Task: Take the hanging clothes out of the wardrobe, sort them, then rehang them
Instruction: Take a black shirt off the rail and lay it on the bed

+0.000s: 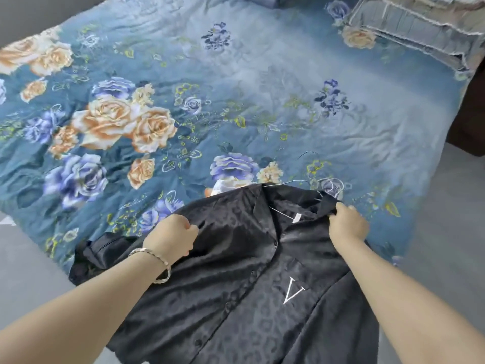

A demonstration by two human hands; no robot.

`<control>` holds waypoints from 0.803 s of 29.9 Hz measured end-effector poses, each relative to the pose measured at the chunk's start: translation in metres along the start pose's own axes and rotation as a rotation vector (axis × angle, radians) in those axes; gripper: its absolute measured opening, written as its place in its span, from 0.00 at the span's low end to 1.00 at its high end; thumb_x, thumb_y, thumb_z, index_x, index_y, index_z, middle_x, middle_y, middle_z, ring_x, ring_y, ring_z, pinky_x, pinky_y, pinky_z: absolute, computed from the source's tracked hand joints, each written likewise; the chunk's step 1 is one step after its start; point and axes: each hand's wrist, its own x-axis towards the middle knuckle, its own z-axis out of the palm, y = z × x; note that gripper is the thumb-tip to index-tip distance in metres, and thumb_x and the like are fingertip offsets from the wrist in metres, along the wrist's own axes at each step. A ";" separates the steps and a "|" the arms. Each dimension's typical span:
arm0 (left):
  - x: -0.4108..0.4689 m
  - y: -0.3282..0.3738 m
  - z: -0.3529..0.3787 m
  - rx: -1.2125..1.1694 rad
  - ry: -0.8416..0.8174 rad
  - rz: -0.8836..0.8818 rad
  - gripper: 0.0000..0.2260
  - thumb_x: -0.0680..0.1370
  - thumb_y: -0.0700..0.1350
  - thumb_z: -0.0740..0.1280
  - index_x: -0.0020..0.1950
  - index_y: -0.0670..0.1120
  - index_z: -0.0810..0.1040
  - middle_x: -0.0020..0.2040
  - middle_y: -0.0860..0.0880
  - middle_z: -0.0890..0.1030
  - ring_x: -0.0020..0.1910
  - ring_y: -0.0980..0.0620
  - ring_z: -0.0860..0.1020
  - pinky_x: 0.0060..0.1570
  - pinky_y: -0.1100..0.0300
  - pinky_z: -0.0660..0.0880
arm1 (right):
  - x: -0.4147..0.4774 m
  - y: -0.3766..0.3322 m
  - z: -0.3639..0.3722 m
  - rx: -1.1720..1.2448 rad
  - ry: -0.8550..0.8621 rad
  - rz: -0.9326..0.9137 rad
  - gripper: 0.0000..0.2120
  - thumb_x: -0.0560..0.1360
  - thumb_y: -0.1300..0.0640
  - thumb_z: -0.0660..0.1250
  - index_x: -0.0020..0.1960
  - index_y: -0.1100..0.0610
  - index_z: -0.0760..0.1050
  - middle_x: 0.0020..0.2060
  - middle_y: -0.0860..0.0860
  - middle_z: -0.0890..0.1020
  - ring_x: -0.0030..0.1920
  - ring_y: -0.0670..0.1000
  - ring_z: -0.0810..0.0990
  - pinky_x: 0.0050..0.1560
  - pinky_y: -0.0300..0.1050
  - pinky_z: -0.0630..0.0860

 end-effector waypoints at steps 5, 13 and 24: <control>0.031 0.001 0.019 0.021 -0.046 -0.061 0.12 0.76 0.43 0.59 0.37 0.39 0.76 0.33 0.47 0.84 0.36 0.48 0.83 0.48 0.56 0.78 | 0.055 0.012 0.019 0.285 0.017 0.289 0.11 0.76 0.63 0.57 0.55 0.65 0.74 0.56 0.64 0.77 0.56 0.65 0.75 0.49 0.51 0.71; 0.066 0.014 0.020 0.000 -0.035 -0.074 0.13 0.77 0.41 0.59 0.35 0.40 0.75 0.37 0.42 0.84 0.40 0.44 0.82 0.49 0.53 0.78 | 0.083 -0.005 0.031 0.390 -0.111 0.373 0.23 0.75 0.68 0.59 0.69 0.65 0.60 0.68 0.65 0.65 0.67 0.64 0.68 0.63 0.56 0.69; -0.004 -0.030 -0.057 0.083 -0.067 -0.066 0.10 0.76 0.40 0.59 0.53 0.40 0.77 0.49 0.42 0.82 0.52 0.43 0.80 0.49 0.58 0.75 | -0.070 -0.162 -0.019 0.031 -0.605 -0.518 0.13 0.76 0.59 0.57 0.59 0.55 0.73 0.60 0.53 0.76 0.60 0.56 0.75 0.59 0.44 0.72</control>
